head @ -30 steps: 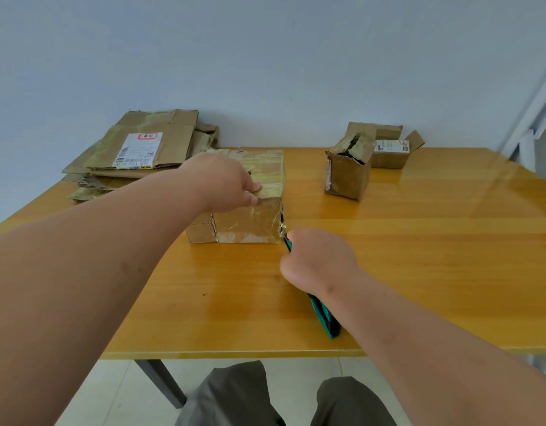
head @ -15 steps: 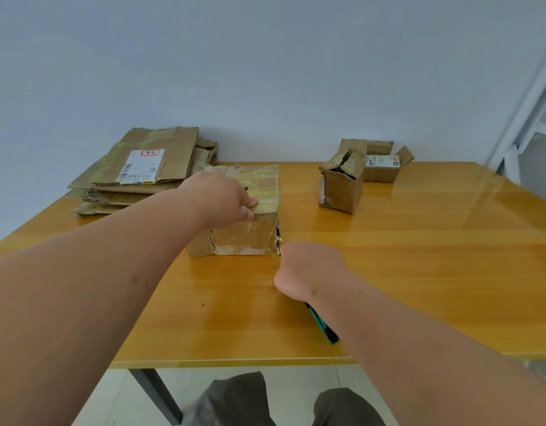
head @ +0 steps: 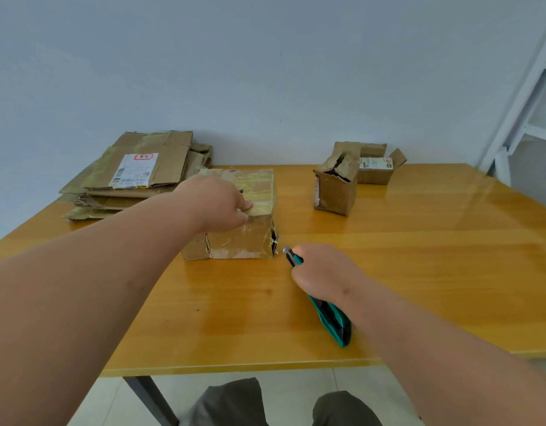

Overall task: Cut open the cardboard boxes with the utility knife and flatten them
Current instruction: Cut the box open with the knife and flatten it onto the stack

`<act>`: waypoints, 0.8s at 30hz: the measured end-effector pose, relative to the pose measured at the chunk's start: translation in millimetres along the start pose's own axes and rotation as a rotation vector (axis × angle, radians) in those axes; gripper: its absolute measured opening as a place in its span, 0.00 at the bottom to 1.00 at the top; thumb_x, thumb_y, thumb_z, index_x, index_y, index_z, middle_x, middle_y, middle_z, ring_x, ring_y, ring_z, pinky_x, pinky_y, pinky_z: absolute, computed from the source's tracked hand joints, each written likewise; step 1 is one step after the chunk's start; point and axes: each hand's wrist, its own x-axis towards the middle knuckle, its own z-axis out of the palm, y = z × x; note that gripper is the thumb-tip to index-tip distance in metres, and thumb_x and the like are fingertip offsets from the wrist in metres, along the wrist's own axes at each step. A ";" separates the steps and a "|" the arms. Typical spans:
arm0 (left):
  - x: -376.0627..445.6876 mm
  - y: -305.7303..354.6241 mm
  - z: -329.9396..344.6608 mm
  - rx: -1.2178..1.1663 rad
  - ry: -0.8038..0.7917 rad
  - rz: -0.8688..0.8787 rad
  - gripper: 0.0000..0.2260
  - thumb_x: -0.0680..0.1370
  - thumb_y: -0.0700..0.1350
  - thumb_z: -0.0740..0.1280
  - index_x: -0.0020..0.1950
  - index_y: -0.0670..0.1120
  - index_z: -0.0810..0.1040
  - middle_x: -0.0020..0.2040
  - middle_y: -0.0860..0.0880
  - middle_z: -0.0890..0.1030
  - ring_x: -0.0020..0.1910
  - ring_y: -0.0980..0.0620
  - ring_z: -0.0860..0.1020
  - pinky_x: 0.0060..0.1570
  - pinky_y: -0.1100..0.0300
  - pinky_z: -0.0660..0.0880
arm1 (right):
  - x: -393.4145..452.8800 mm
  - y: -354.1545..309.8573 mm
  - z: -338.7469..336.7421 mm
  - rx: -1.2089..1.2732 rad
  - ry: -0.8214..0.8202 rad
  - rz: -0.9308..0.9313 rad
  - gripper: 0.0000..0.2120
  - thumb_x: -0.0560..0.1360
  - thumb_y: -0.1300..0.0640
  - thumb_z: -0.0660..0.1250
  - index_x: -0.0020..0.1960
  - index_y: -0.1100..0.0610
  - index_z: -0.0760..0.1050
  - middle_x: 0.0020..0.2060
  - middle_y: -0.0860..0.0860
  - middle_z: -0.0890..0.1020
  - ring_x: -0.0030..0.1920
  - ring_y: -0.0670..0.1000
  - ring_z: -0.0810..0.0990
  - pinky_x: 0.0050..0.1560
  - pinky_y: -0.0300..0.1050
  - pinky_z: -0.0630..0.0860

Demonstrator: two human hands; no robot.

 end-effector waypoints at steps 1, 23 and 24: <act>0.4 0.7 0.8 -0.015 0.009 -0.004 0.19 0.80 0.59 0.55 0.70 0.60 0.72 0.51 0.55 0.81 0.49 0.51 0.77 0.39 0.59 0.67 | 1.2 1.4 -0.1 0.024 0.001 -0.013 0.04 0.71 0.61 0.56 0.42 0.54 0.69 0.35 0.50 0.72 0.33 0.51 0.69 0.33 0.46 0.65; 13.5 26.0 -1.6 -0.141 0.042 -0.131 0.24 0.72 0.63 0.58 0.65 0.57 0.75 0.51 0.55 0.80 0.39 0.56 0.73 0.31 0.62 0.68 | 17.7 61.4 -31.5 -0.362 0.083 0.148 0.33 0.77 0.58 0.52 0.79 0.44 0.46 0.64 0.53 0.73 0.61 0.58 0.74 0.65 0.60 0.60; 11.2 26.1 -3.9 -0.215 -0.005 -0.099 0.23 0.72 0.60 0.61 0.67 0.60 0.73 0.54 0.56 0.80 0.36 0.60 0.71 0.30 0.63 0.68 | 18.2 62.8 -31.5 -0.405 0.127 0.142 0.34 0.76 0.57 0.53 0.79 0.45 0.48 0.62 0.53 0.74 0.60 0.58 0.74 0.65 0.60 0.60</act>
